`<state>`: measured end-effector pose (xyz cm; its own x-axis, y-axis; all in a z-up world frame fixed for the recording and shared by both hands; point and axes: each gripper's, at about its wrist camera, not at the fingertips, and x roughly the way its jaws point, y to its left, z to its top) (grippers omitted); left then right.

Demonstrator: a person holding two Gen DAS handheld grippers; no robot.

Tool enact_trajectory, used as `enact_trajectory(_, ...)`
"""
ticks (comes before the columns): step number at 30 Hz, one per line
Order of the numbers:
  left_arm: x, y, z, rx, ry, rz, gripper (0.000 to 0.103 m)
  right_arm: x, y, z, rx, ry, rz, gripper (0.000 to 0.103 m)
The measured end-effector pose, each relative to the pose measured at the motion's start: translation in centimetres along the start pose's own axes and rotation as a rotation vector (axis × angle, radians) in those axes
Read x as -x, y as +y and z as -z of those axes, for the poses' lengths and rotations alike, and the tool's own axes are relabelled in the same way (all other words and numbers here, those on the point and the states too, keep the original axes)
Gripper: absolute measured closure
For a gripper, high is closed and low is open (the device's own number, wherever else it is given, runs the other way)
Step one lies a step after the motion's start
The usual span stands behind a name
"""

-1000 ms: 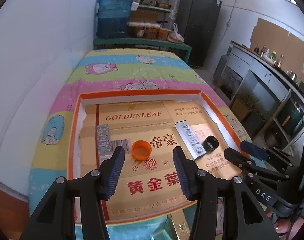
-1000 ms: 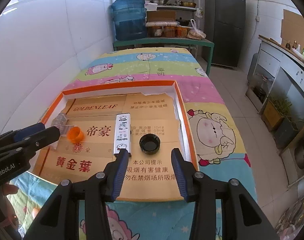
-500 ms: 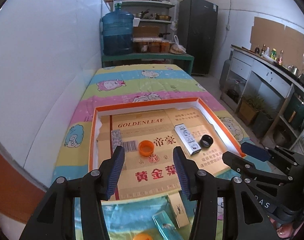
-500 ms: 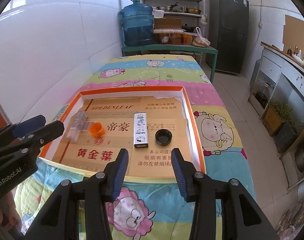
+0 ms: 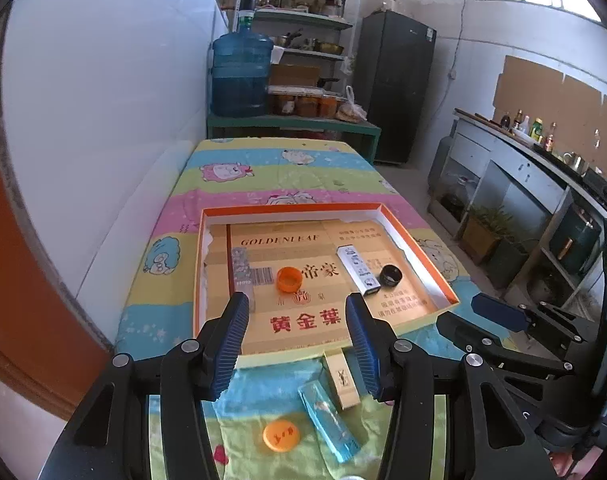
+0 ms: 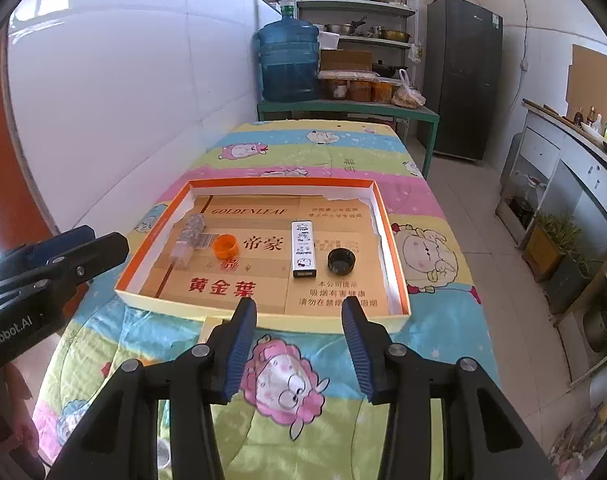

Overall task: Organize rigid objects
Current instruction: 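Withdraw both tools from the tray back toward the caps on the quilt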

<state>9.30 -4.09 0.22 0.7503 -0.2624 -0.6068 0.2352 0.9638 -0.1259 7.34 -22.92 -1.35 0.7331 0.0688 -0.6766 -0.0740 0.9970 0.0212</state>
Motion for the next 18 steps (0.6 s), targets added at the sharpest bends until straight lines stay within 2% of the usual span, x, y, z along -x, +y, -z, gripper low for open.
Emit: enact_trajectory(18, 4.5, 0.9, 2.7, 0.007, -0.014, -0.002, 0.051, 3.9, 1.6, 3.1, 0.017, 0.000, -0.008, 0.059)
